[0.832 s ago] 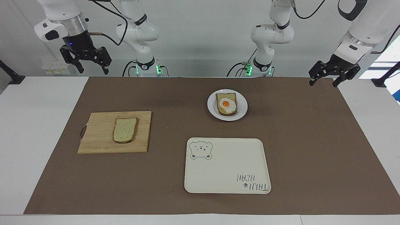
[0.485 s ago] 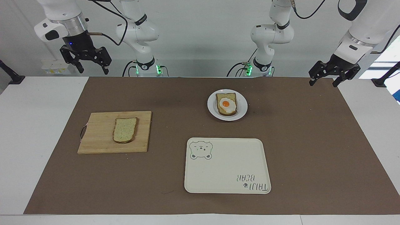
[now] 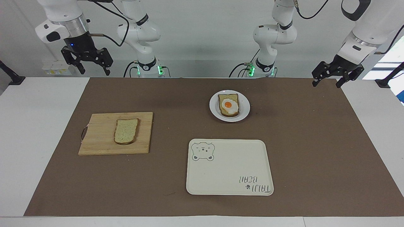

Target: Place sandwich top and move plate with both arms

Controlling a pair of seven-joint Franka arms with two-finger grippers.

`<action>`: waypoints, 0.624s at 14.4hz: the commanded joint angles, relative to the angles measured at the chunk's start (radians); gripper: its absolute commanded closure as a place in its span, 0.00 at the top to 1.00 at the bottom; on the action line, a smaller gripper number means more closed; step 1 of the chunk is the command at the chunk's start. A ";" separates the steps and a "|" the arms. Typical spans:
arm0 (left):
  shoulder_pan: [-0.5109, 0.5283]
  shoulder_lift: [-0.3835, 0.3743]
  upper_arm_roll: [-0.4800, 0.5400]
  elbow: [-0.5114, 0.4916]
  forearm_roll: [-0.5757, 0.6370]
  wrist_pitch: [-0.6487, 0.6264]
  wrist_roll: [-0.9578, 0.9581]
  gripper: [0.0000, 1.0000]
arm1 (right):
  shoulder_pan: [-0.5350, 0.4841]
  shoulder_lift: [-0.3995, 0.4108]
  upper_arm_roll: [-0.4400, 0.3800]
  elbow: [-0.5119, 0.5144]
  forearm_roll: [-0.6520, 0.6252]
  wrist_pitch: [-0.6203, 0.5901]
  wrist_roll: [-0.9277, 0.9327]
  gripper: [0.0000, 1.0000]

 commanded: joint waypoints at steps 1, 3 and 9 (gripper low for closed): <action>0.001 0.003 0.000 0.014 0.020 -0.017 0.012 1.00 | -0.011 -0.025 0.004 -0.035 -0.005 0.029 -0.015 1.00; 0.003 0.003 0.000 0.014 0.020 -0.017 0.012 1.00 | -0.011 -0.025 0.006 -0.035 -0.005 0.029 -0.015 1.00; 0.001 0.003 0.000 0.014 0.020 -0.017 0.012 1.00 | -0.011 -0.025 0.004 -0.039 -0.005 0.029 -0.022 1.00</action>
